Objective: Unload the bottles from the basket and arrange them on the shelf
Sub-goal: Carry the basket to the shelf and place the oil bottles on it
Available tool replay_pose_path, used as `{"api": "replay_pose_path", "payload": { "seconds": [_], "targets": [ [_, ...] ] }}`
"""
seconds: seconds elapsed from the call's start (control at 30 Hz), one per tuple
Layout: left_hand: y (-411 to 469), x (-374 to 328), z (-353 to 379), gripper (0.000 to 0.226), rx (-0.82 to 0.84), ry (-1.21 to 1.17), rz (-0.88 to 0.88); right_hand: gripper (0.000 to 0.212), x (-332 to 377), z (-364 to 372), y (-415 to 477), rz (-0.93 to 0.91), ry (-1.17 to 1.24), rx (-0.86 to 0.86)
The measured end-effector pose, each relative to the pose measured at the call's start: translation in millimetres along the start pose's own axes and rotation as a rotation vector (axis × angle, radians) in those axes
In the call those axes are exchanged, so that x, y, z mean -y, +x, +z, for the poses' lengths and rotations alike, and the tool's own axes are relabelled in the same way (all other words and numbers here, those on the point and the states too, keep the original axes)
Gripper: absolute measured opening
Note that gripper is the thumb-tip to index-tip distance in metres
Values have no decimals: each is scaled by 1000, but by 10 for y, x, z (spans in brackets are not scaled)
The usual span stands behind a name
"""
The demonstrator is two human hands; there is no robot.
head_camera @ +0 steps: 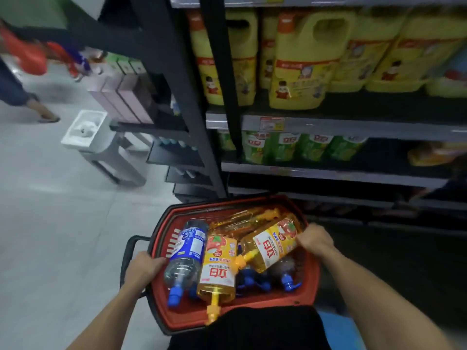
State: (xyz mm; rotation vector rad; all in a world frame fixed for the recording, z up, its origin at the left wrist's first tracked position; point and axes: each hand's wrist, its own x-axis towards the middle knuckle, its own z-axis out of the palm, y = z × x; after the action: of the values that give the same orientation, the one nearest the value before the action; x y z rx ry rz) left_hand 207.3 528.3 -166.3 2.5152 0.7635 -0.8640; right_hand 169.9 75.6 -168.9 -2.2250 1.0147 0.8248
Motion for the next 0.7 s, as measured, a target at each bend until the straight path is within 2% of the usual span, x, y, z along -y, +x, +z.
{"api": "replay_pose_path", "payload": {
  "seconds": [0.27,0.43,0.7],
  "targets": [
    [-773,1200,859,40,24,-337,-324,41,497,145,-143,-315,-378,87],
    [-1300,1914,1345,50,0,-546,-472,44,762,572,-428,-415,-609,60],
    [-1773,2102,1836,51,-95,-655,-679,31,1101,914,-427,-527,-786,132]
  ]
}}
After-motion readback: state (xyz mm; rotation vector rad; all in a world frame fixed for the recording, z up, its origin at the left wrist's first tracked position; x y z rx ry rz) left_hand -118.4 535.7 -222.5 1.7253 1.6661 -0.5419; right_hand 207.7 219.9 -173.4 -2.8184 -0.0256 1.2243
